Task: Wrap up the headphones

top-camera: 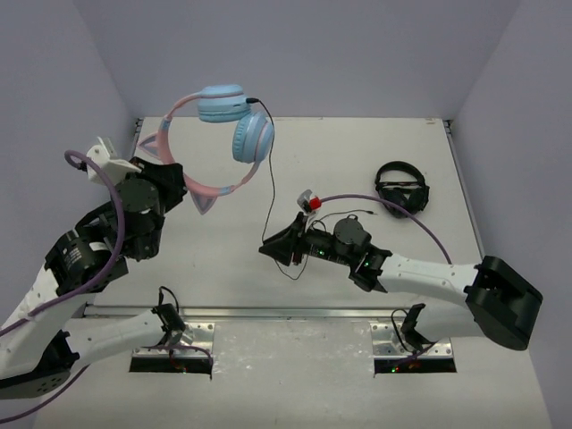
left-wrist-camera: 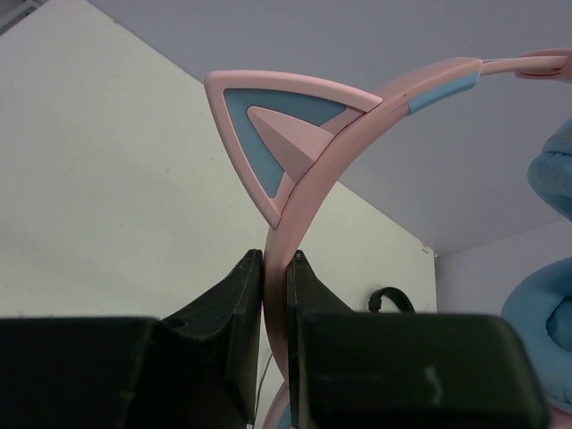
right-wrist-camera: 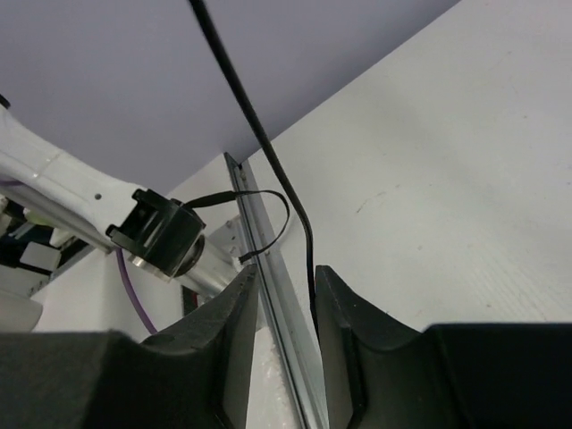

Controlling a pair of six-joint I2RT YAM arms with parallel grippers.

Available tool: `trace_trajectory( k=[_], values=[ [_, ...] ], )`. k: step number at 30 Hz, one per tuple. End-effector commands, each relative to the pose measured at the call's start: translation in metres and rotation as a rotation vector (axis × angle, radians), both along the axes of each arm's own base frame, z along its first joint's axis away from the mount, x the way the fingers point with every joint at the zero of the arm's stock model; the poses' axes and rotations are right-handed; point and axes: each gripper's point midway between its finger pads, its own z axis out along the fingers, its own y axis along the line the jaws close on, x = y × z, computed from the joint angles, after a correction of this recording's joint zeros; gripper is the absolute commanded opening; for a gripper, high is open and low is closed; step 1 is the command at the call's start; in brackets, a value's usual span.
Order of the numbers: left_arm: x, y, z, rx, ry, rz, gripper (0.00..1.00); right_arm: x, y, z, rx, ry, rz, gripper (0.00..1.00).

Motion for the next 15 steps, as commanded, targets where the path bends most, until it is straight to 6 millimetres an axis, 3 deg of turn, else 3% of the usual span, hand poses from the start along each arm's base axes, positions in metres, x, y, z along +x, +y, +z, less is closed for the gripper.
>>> trace_trajectory(
  k=[1, 2, 6, 7, 10, 15],
  values=[
    [0.009, -0.003, 0.021, -0.135, -0.076, 0.063, 0.0, 0.017, -0.005, 0.009, -0.044, -0.084, -0.086, 0.34],
    [0.011, -0.011, 0.019, -0.13, -0.064, 0.038, 0.0, 0.018, -0.006, 0.01, -0.049, -0.088, -0.09, 0.34],
    [0.013, -0.026, 0.01, -0.088, -0.036, -0.043, 0.0, 0.021, -0.018, 0.018, -0.057, -0.111, -0.145, 0.76],
    [0.013, -0.029, 0.008, -0.078, -0.029, -0.058, 0.0, 0.021, -0.025, 0.03, -0.035, -0.139, -0.167, 0.9],
    [0.012, -0.035, -0.009, -0.011, 0.019, -0.102, 0.0, 0.031, -0.037, 0.047, -0.05, -0.201, -0.237, 0.99],
    [0.004, -0.04, -0.018, -0.028, 0.026, -0.166, 0.0, 0.056, -0.05, 0.069, -0.104, -0.235, -0.333, 0.99]
  ],
)
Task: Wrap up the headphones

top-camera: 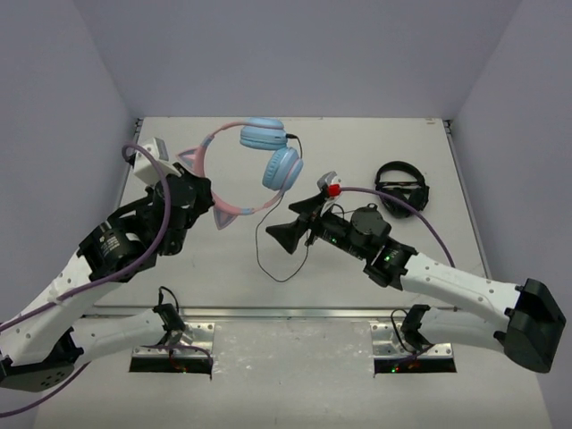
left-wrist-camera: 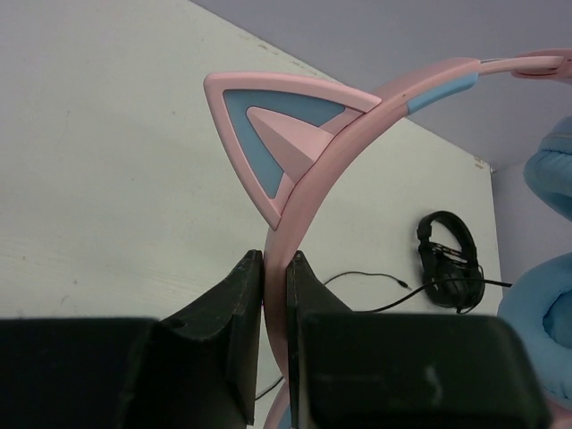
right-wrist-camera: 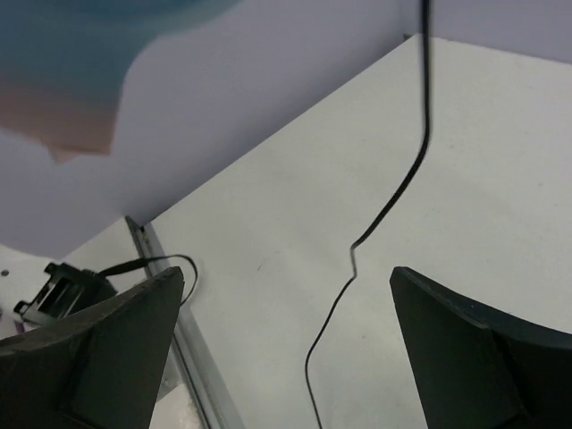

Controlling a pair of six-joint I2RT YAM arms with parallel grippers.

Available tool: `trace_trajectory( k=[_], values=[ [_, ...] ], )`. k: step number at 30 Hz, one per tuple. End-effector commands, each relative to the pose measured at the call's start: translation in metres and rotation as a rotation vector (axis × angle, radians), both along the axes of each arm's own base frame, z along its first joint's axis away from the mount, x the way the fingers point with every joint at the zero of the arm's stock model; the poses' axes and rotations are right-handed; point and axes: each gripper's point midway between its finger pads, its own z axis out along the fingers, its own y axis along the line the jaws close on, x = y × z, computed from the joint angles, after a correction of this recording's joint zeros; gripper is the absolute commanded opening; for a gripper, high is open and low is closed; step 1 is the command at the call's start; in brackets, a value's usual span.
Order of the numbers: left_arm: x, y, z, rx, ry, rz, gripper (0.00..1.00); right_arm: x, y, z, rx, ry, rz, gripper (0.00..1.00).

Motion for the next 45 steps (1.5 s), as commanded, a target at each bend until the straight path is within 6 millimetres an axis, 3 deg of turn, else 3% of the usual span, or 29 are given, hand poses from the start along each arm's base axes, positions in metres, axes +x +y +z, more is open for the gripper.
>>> trace_trajectory(
  k=[1, 3, 6, 10, 11, 13, 14, 15, 17, 18, 19, 22, 23, 26, 29, 30, 32, 34, 35, 37, 39, 40, 41, 42, 45],
  values=[
    [-0.007, -0.007, 0.035, -0.157, -0.102, -0.059, 0.0, 0.03, -0.016, 0.026, -0.025, -0.07, -0.133, 0.99],
    [-0.012, -0.007, 0.04, -0.177, -0.109, -0.08, 0.0, 0.038, -0.018, 0.032, -0.025, -0.076, -0.141, 0.99],
    [-0.016, -0.011, 0.045, -0.201, -0.112, -0.121, 0.0, 0.044, -0.01, 0.04, -0.041, -0.108, -0.127, 0.87],
    [-0.021, -0.012, 0.053, -0.235, -0.128, -0.146, 0.0, 0.05, 0.006, 0.053, -0.05, -0.143, -0.082, 0.61],
    [-0.022, -0.012, 0.054, -0.238, -0.129, -0.151, 0.0, 0.051, 0.01, 0.049, -0.061, -0.139, -0.072, 0.49],
    [-0.026, -0.014, 0.059, -0.263, -0.136, -0.171, 0.0, 0.049, 0.017, 0.055, -0.041, -0.169, -0.035, 0.34],
    [-0.027, -0.015, 0.063, -0.277, -0.141, -0.181, 0.0, 0.045, 0.022, 0.055, -0.032, -0.174, 0.0, 0.21],
    [-0.03, -0.015, 0.067, -0.298, -0.151, -0.194, 0.0, 0.043, 0.023, 0.052, -0.025, -0.173, 0.01, 0.16],
    [-0.035, -0.021, 0.074, -0.359, -0.166, -0.238, 0.0, 0.041, 0.025, 0.062, 0.026, -0.215, 0.026, 0.14],
    [-0.041, -0.028, 0.074, -0.399, -0.166, -0.281, 0.0, 0.04, 0.026, 0.056, 0.038, -0.202, 0.027, 0.15],
    [-0.043, -0.03, 0.076, -0.429, -0.173, -0.296, 0.0, 0.038, 0.028, 0.068, 0.086, -0.233, 0.036, 0.16],
    [-0.049, -0.042, 0.082, -0.537, -0.196, -0.355, 0.0, 0.033, 0.044, 0.077, 0.15, -0.21, 0.111, 0.18],
    [-0.052, -0.041, 0.086, -0.578, -0.205, -0.359, 0.0, 0.027, 0.056, 0.076, 0.166, -0.181, 0.186, 0.3],
    [-0.054, -0.041, 0.089, -0.626, -0.212, -0.36, 0.0, 0.016, 0.07, 0.079, 0.218, -0.146, 0.261, 0.35],
    [-0.057, -0.029, 0.098, -0.687, -0.234, -0.324, 0.0, 0.009, 0.078, 0.074, 0.247, -0.131, 0.287, 0.08],
    [-0.056, -0.024, 0.101, -0.704, -0.247, -0.298, 0.0, 0.009, 0.084, 0.067, 0.24, -0.115, 0.292, 0.01],
    [-0.057, -0.012, 0.109, -0.744, -0.278, -0.257, 0.0, 0.01, 0.094, 0.063, 0.229, -0.101, 0.291, 0.01],
    [-0.055, -0.005, 0.117, -0.767, -0.303, -0.223, 0.0, 0.012, 0.108, 0.04, 0.172, -0.045, 0.297, 0.01],
    [-0.053, 0.001, 0.123, -0.787, -0.316, -0.186, 0.0, 0.014, 0.115, 0.042, 0.162, -0.039, 0.299, 0.01],
    [-0.049, 0.007, 0.129, -0.787, -0.327, -0.142, 0.0, 0.016, 0.129, 0.011, 0.056, 0.019, 0.267, 0.01],
    [-0.041, 0.019, 0.135, -0.772, -0.357, -0.055, 0.0, 0.007, 0.141, -0.006, -0.05, 0.053, 0.256, 0.01],
    [-0.035, 0.023, 0.132, -0.736, -0.353, -0.01, 0.0, 0.012, 0.14, -0.01, -0.085, 0.037, 0.206, 0.01],
    [-0.032, 0.043, 0.131, -0.691, -0.368, 0.097, 0.0, 0.001, 0.139, -0.023, -0.13, 0.053, 0.202, 0.01],
    [-0.031, 0.054, 0.13, -0.666, -0.372, 0.158, 0.0, 0.0, 0.135, -0.023, -0.139, 0.055, 0.168, 0.01],
    [-0.028, 0.087, 0.124, -0.572, -0.394, 0.359, 0.0, -0.018, 0.125, -0.053, -0.232, 0.103, 0.157, 0.01]
  ],
)
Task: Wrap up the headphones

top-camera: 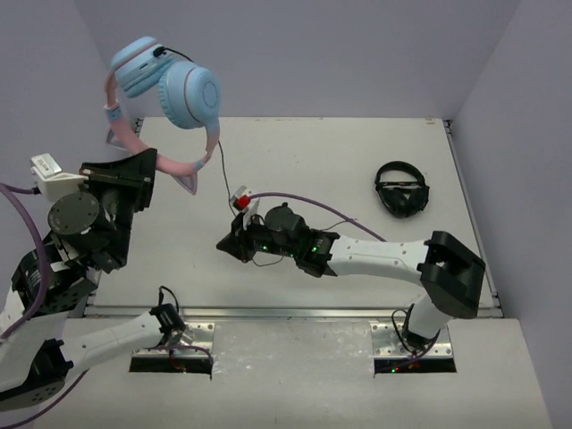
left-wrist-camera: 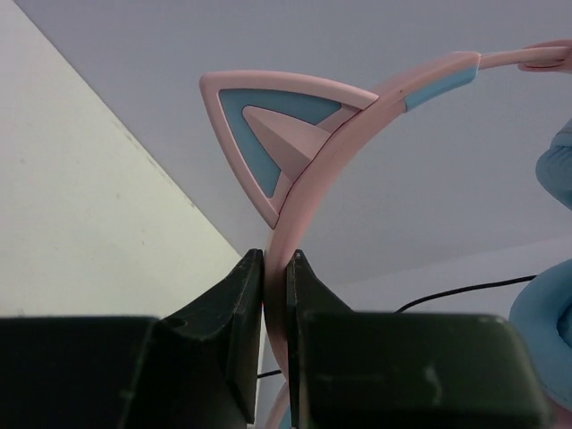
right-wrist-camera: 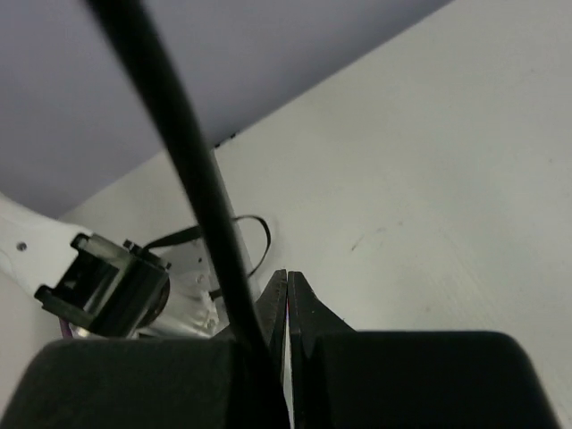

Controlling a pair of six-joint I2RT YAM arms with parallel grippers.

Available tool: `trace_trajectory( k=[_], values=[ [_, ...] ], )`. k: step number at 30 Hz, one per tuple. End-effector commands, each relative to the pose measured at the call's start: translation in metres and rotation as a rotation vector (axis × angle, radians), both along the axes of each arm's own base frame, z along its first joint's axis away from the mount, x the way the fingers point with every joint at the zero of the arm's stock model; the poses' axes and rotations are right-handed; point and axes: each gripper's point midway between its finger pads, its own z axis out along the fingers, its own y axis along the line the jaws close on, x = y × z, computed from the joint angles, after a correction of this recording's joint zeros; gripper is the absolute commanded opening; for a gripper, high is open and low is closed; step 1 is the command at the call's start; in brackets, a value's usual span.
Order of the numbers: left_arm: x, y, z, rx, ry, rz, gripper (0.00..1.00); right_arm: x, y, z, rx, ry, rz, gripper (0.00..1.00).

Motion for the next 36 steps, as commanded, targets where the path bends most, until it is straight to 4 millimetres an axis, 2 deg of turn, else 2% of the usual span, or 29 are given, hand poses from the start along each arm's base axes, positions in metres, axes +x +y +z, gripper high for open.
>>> trace_trajectory(
  k=[1, 2, 3, 4, 5, 6, 7, 9, 11, 12, 13, 14, 15, 17, 18, 19, 21, 25, 27, 28, 29, 30, 31, 32, 33, 35, 36],
  values=[
    [-0.002, 0.053, 0.016, -0.04, -0.031, 0.294, 0.0, -0.008, -0.013, -0.018, -0.132, -0.014, -0.056, 0.01],
    [-0.003, 0.06, 0.015, -0.036, -0.032, 0.34, 0.0, -0.02, -0.013, -0.03, -0.195, -0.004, -0.034, 0.01],
    [-0.003, 0.063, 0.018, -0.045, -0.045, 0.362, 0.0, -0.023, -0.012, -0.035, -0.236, -0.033, -0.026, 0.01],
    [-0.004, 0.067, 0.016, -0.016, -0.039, 0.378, 0.0, -0.027, -0.006, -0.029, -0.246, -0.056, -0.011, 0.01],
    [-0.006, 0.074, 0.017, -0.01, -0.041, 0.424, 0.0, -0.039, -0.006, -0.04, -0.304, -0.064, 0.005, 0.01],
    [-0.007, 0.081, 0.018, 0.02, -0.035, 0.473, 0.0, -0.051, -0.004, -0.039, -0.33, -0.093, 0.033, 0.01],
    [-0.006, 0.08, 0.019, 0.042, -0.031, 0.474, 0.0, -0.05, -0.005, -0.039, -0.335, -0.106, 0.037, 0.01],
    [-0.008, 0.089, 0.025, 0.043, -0.031, 0.548, 0.0, -0.065, -0.008, -0.035, -0.352, -0.141, 0.046, 0.01],
    [-0.007, 0.092, 0.013, 0.167, 0.033, 0.604, 0.0, -0.079, -0.012, -0.037, -0.37, -0.149, 0.065, 0.01],
    [-0.006, 0.091, 0.017, 0.136, 0.025, 0.617, 0.0, -0.079, -0.016, -0.03, -0.368, -0.17, 0.048, 0.01],
    [-0.005, 0.091, 0.011, 0.214, 0.063, 0.625, 0.0, -0.081, -0.019, -0.03, -0.376, -0.18, 0.04, 0.01],
    [-0.001, 0.087, 0.005, 0.234, 0.075, 0.631, 0.0, -0.088, -0.022, -0.03, -0.388, -0.192, 0.044, 0.01],
    [0.001, 0.085, 0.003, 0.255, 0.081, 0.631, 0.0, -0.087, -0.026, -0.02, -0.378, -0.214, 0.021, 0.01],
    [0.018, 0.077, 0.0, 0.347, 0.092, 0.62, 0.0, -0.097, -0.031, -0.017, -0.376, -0.229, 0.036, 0.01],
    [0.025, 0.073, -0.003, 0.384, 0.098, 0.611, 0.0, -0.101, -0.034, -0.007, -0.356, -0.243, 0.043, 0.01],
    [0.036, 0.068, -0.006, 0.417, 0.097, 0.599, 0.0, -0.11, -0.038, -0.009, -0.377, -0.251, 0.061, 0.01],
    [0.053, 0.062, -0.014, 0.47, 0.105, 0.567, 0.0, -0.119, -0.046, 0.002, -0.368, -0.282, 0.06, 0.01],
    [0.078, 0.047, -0.037, 0.573, 0.153, 0.501, 0.0, -0.118, -0.066, 0.022, -0.336, -0.304, 0.019, 0.01],
    [0.085, 0.04, -0.049, 0.587, 0.166, 0.469, 0.0, -0.116, -0.076, 0.017, -0.351, -0.312, 0.007, 0.01],
    [0.087, 0.035, -0.049, 0.576, 0.156, 0.44, 0.0, -0.109, -0.083, 0.018, -0.36, -0.327, -0.031, 0.01],
    [0.087, 0.033, -0.052, 0.577, 0.16, 0.42, 0.0, -0.105, -0.087, 0.012, -0.379, -0.333, -0.047, 0.1],
    [0.086, 0.031, -0.049, 0.545, 0.143, 0.405, 0.0, -0.101, -0.093, -0.001, -0.405, -0.324, -0.06, 0.18],
    [0.086, 0.025, -0.042, 0.523, 0.118, 0.36, 0.0, -0.097, -0.097, -0.005, -0.4, -0.304, -0.067, 0.22],
    [0.084, 0.023, -0.041, 0.526, 0.122, 0.333, 0.0, -0.097, -0.1, -0.012, -0.394, -0.268, -0.069, 0.38],
    [0.083, 0.019, -0.037, 0.509, 0.111, 0.305, 0.0, -0.098, -0.108, -0.031, -0.412, -0.238, -0.064, 0.52],
    [0.078, 0.011, -0.026, 0.499, 0.097, 0.228, 0.0, -0.101, -0.11, -0.028, -0.313, -0.167, -0.036, 0.76],
    [0.077, 0.002, -0.022, 0.493, 0.079, 0.172, 0.0, -0.099, -0.115, -0.038, -0.291, -0.145, -0.036, 0.83]
  ],
)
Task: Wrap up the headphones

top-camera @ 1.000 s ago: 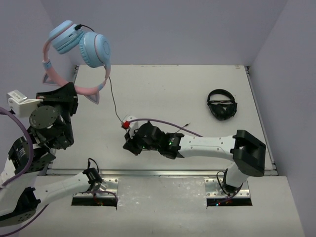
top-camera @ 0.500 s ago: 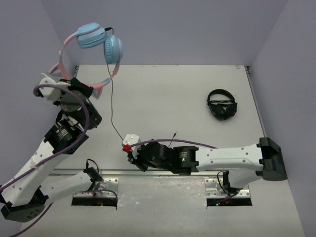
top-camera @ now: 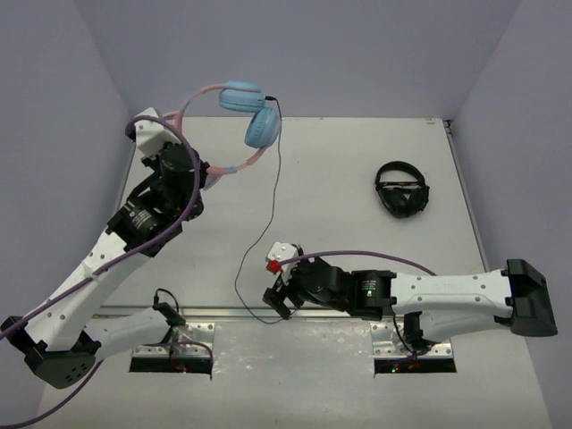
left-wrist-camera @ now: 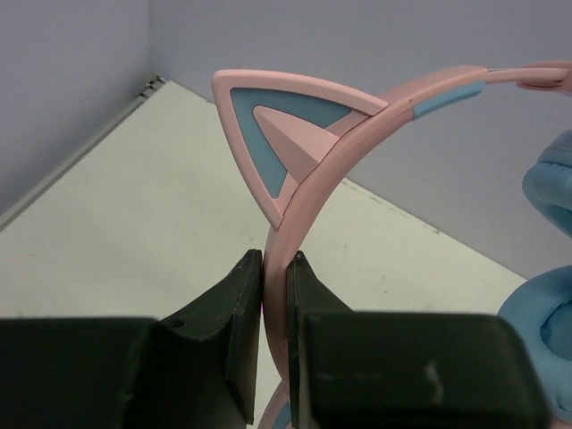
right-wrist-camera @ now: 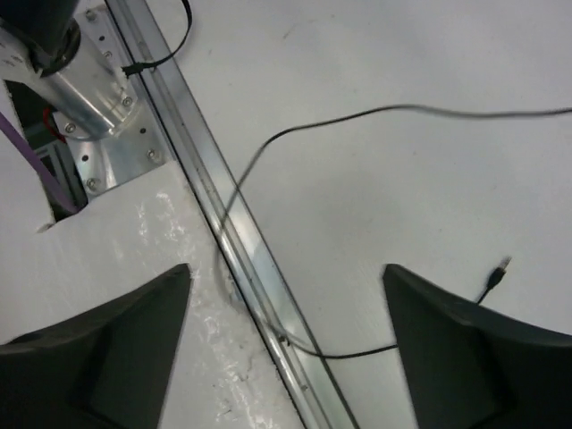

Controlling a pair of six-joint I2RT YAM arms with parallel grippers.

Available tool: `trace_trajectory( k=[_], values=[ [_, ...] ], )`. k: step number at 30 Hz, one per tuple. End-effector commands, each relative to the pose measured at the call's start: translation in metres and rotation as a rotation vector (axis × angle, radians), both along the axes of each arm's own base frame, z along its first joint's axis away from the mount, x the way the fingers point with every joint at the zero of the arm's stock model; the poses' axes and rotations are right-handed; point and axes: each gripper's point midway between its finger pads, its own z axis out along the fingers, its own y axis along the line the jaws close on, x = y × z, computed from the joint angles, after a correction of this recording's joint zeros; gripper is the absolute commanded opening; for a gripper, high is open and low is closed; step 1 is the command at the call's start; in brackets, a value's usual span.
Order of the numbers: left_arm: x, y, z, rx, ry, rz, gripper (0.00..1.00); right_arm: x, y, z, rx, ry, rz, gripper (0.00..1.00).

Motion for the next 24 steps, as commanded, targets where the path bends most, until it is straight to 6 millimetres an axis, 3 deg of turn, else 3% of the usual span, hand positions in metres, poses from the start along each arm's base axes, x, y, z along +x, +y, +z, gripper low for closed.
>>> trace_trajectory(
  k=[1, 2, 5, 7, 8, 10, 13, 15, 17, 19, 20, 24],
  values=[
    [-0.016, -0.012, 0.064, -0.22, -0.167, -0.148, 0.01, -0.004, -0.004, 0.012, 0.177, 0.104, 0.016, 0.98],
    [-0.02, -0.013, 0.066, -0.233, -0.169, -0.17, 0.0, 0.002, -0.011, 0.006, 0.186, 0.116, -0.001, 0.99],
    [-0.029, -0.025, 0.063, -0.255, -0.145, -0.272, 0.0, 0.018, -0.021, 0.033, 0.295, 0.109, -0.045, 0.99],
    [-0.035, -0.032, 0.059, -0.267, -0.126, -0.327, 0.0, 0.039, -0.033, 0.049, 0.326, 0.07, -0.104, 0.99],
    [-0.039, -0.032, 0.061, -0.278, -0.132, -0.344, 0.0, 0.047, -0.038, 0.07, 0.366, 0.033, -0.124, 0.99],
    [-0.044, -0.038, 0.06, -0.283, -0.118, -0.387, 0.0, 0.063, -0.05, 0.089, 0.379, -0.026, -0.161, 0.99],
    [-0.051, -0.047, 0.065, -0.298, -0.109, -0.457, 0.0, 0.085, -0.058, 0.136, 0.424, -0.11, -0.178, 0.96],
    [-0.055, -0.053, 0.064, -0.306, -0.098, -0.5, 0.0, 0.102, -0.059, 0.139, 0.382, -0.14, -0.219, 0.94],
    [-0.058, -0.055, 0.066, -0.316, -0.098, -0.518, 0.0, 0.125, -0.066, 0.154, 0.374, -0.172, -0.263, 0.83],
    [-0.061, -0.053, 0.065, -0.316, -0.091, -0.518, 0.0, 0.135, -0.06, 0.149, 0.357, -0.141, -0.241, 0.71],
    [-0.062, -0.053, 0.065, -0.316, -0.09, -0.519, 0.0, 0.143, -0.061, 0.158, 0.365, -0.157, -0.255, 0.7],
    [-0.068, -0.049, 0.068, -0.317, -0.091, -0.522, 0.0, 0.164, -0.058, 0.158, 0.332, -0.182, -0.285, 0.64]
  ],
)
